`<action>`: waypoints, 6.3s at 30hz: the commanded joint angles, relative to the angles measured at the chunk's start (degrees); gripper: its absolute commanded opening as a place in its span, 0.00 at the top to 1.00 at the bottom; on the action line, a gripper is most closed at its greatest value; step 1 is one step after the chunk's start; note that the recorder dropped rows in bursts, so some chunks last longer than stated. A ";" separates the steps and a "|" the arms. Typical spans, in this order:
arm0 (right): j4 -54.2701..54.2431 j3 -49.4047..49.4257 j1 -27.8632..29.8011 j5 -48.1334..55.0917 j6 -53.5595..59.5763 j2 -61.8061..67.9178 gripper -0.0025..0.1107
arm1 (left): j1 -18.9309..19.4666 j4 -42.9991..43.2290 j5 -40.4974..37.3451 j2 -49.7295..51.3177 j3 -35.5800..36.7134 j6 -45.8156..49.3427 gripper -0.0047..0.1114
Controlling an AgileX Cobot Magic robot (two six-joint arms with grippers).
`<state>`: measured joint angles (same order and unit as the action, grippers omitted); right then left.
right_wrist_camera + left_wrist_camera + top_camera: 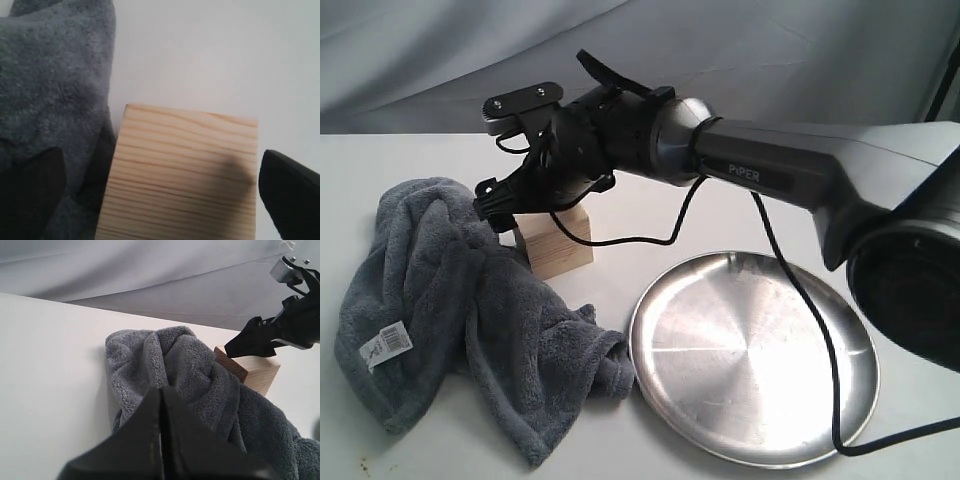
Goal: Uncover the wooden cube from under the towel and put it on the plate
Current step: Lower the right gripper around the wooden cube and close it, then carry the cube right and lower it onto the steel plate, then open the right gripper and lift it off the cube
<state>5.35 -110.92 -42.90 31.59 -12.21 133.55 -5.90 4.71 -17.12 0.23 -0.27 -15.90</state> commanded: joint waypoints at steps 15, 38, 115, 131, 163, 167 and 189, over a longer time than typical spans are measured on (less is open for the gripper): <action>-0.29 0.21 -0.04 2.01 0.37 3.72 0.12 | -0.29 -0.26 0.37 -0.23 0.27 -0.08 0.96; 1.05 0.21 0.08 1.16 0.26 0.40 0.73 | -0.29 -0.26 0.37 -0.23 0.27 -0.12 0.96; -7.07 27.11 15.13 38.37 16.96 -21.83 0.98 | -0.29 -0.26 0.37 -0.23 0.27 -0.06 0.96; -4.83 27.11 16.39 38.37 16.72 -17.89 0.98 | -0.29 -0.26 0.37 -0.23 0.27 -0.18 0.96; -2.82 27.11 16.39 36.15 12.83 -15.20 0.47 | -0.29 -0.26 0.37 -0.23 0.27 -0.13 0.96; -2.82 27.11 16.39 35.54 12.83 -15.31 0.39 | -0.29 -0.26 0.37 -0.23 0.27 -0.13 0.96; -4.04 26.86 16.13 31.94 13.91 -19.87 0.26 | -0.29 -0.26 0.37 -0.23 0.27 -0.05 0.96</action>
<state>1.82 -83.99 -26.78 64.09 0.87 115.28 -5.90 4.71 -17.12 0.23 -0.27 -15.90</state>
